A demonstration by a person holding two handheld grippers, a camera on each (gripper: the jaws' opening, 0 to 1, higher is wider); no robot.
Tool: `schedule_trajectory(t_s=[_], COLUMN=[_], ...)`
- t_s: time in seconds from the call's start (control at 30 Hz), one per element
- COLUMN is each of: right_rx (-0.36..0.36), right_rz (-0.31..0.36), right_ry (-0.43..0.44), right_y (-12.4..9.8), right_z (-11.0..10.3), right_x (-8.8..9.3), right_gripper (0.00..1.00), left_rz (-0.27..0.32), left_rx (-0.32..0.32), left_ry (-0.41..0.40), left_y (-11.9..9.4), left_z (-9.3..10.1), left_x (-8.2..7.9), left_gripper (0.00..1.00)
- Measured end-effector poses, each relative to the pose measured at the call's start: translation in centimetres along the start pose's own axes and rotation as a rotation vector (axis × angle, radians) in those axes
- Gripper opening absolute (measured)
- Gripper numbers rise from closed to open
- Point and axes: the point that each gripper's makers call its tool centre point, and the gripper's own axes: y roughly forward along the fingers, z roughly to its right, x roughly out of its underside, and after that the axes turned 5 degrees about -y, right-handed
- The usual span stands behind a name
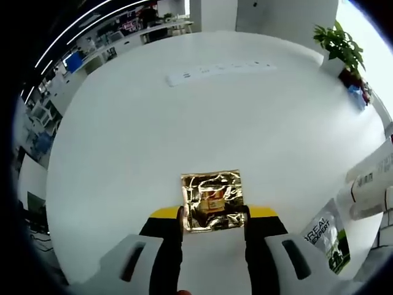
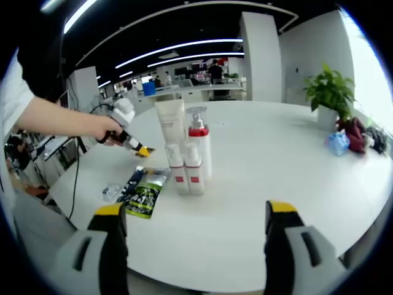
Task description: Arrange the skincare products in the storage area until every visible bottle or jar stands upright without overlapping.
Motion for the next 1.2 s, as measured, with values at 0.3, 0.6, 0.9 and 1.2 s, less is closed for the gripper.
schedule_trajectory(t_s=[0.3,0.6,0.9,1.2], right_rx=[-0.003,-0.005,-0.009,-0.015], right_rz=[0.005,0.012,0.02,0.028], right_ry=[0.001,0.0,-0.003,-0.003], right_y=[0.0,-0.1,-0.1,-0.2], right_z=[-0.1,-0.1,-0.2,-0.4], right_x=[0.0,-0.1,-0.2,-0.3], right_gripper=[0.94,0.94,0.94,0.93], left_rz=[-0.001,0.006,0.027,0.037], left_rx=[-0.039,-0.076,-0.078,-0.087], left_ry=[-0.09,-0.192,-0.242,-0.265], left_y=[-1.4,-3.2,-4.6,-6.1], left_z=[-1.0,-1.1,-0.3,0.4], left_x=[0.5,2.4,4.4,6.7], left_gripper=[0.35,0.36,0.36,0.36])
